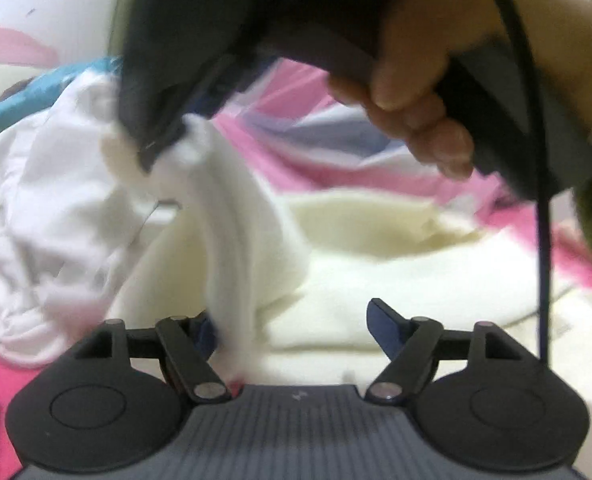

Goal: Fold clothes

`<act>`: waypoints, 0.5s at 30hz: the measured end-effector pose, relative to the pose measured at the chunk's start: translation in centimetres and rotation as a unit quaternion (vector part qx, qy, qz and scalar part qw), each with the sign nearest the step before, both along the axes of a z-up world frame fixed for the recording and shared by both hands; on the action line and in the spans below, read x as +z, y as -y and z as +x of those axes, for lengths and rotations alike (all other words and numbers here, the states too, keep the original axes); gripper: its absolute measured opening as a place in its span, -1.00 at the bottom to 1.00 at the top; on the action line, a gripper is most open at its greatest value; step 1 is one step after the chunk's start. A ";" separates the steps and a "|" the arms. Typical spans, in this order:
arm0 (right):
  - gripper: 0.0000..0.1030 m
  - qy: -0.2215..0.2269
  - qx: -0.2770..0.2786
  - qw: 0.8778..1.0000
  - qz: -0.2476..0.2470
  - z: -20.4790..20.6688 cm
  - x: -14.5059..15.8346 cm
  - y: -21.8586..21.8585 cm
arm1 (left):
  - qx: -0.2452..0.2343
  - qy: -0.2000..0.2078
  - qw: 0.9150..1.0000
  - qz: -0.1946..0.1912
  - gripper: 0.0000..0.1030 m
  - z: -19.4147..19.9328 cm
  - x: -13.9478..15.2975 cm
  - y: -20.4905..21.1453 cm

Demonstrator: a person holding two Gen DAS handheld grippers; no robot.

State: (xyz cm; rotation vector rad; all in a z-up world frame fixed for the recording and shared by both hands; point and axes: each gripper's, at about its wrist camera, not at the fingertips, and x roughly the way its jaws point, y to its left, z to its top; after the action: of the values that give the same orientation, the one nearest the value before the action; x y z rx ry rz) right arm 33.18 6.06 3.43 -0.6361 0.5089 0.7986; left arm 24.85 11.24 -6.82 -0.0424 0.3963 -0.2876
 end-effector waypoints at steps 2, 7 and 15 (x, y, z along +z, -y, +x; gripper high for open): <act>-0.83 0.002 -0.035 0.998 0.045 0.0 1.5 3.0 | -0.028 0.019 0.999 -0.023 0.67 -0.6 0.4 -0.1; -0.83 -0.034 -0.136 0.971 0.194 -0.2 3.1 13.1 | -0.063 0.015 0.996 -0.057 0.67 -0.9 0.5 -0.8; -0.78 -0.160 -0.279 0.870 0.373 -0.4 -6.8 26.1 | -0.087 -0.030 0.979 -0.183 0.71 -0.9 0.0 -2.7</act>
State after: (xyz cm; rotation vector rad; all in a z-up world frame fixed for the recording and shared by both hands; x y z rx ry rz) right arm 32.81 -20.00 -3.34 0.3708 0.5923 0.4794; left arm 23.92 13.96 -6.81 -0.3807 0.4040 -0.5304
